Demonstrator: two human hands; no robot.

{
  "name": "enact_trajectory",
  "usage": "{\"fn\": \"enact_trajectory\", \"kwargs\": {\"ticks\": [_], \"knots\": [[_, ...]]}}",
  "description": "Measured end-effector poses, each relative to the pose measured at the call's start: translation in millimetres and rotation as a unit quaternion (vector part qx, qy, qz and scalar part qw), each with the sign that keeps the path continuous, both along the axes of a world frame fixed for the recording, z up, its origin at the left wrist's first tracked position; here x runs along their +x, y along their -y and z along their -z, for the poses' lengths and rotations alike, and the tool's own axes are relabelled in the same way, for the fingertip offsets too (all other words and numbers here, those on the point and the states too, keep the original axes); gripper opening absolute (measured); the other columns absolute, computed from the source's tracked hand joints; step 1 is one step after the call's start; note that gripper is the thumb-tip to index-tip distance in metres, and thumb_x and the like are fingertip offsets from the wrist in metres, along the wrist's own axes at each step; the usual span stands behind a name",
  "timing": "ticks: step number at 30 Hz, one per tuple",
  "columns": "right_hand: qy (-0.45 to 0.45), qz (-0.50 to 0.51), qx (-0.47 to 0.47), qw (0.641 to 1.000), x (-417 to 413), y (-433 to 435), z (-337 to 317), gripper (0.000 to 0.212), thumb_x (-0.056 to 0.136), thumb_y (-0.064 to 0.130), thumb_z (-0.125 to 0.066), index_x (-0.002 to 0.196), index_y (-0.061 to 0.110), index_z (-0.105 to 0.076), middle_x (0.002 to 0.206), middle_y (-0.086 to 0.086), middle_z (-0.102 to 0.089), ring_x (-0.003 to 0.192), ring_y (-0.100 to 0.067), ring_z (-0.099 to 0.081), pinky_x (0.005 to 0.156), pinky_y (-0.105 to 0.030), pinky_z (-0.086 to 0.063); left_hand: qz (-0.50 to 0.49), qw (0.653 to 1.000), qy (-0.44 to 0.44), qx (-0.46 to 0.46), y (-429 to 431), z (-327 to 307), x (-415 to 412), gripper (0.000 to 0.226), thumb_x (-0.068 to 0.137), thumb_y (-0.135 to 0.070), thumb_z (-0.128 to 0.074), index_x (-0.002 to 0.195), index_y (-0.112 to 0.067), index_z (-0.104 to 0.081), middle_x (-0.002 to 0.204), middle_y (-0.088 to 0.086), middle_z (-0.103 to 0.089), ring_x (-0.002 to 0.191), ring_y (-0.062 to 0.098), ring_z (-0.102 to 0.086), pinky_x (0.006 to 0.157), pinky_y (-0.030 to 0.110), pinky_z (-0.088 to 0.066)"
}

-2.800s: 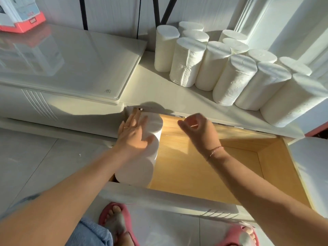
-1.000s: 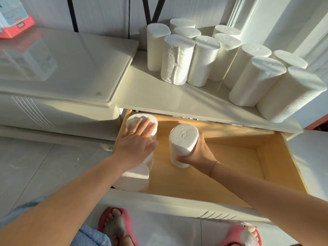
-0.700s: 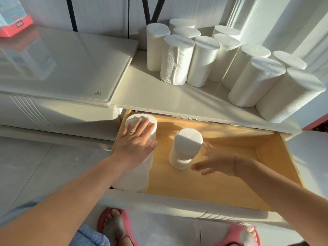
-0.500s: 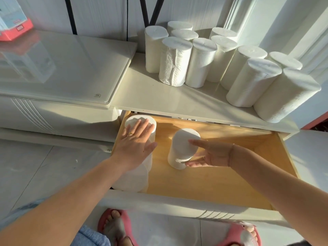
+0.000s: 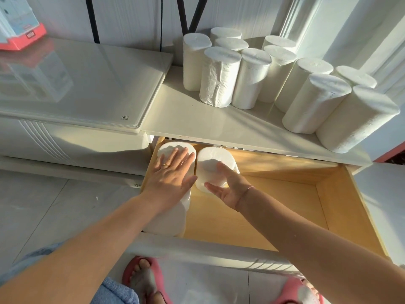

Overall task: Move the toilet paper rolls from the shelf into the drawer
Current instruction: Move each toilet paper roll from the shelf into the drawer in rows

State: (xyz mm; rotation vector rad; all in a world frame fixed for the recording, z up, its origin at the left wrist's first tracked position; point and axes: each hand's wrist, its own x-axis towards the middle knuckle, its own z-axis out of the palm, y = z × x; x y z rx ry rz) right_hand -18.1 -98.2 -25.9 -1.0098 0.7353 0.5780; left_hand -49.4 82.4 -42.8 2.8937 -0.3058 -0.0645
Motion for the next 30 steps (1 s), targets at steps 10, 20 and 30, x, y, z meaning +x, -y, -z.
{"fn": "enact_trajectory", "kwargs": {"ticks": [10,20,30], "knots": [[0.204,-0.364,-0.451,0.789,14.6,38.9,-22.6,0.051,0.095,0.053,-0.042,0.098,0.006,-0.061,0.080,-0.010,-0.058,0.081,-0.027,-0.057,0.077,-0.038,-0.049,0.033,0.999,-0.011,0.036,8.5,-4.2,-1.8,0.062,0.087,-0.059,0.003,0.146,-0.040,0.004,0.153,-0.016,0.019,0.141,0.008,0.022,0.115,0.041,0.013],[0.412,-0.030,-0.487,0.770,130.7,55.8,-71.6,0.062,0.080,0.028,-0.073,0.127,0.002,-0.043,0.130,-0.016,-0.050,0.120,-0.027,-0.049,0.103,-0.033,-0.041,0.043,0.998,-0.013,0.036,8.4,-3.6,-0.5,0.059,0.095,-0.053,-0.014,0.148,-0.035,0.005,0.155,-0.015,0.017,0.139,0.007,0.023,0.114,0.041,0.014],[0.393,-0.007,-0.434,0.811,194.9,36.0,-60.8,0.083,0.070,0.033,-0.079,0.135,0.011,-0.032,0.133,-0.008,-0.050,0.119,-0.022,-0.052,0.103,-0.034,-0.044,0.046,0.998,0.001,0.031,4.5,-2.4,5.2,0.061,0.096,-0.053,-0.020,0.148,-0.033,0.002,0.155,-0.013,0.016,0.142,0.007,0.017,0.116,0.041,0.010]]}}
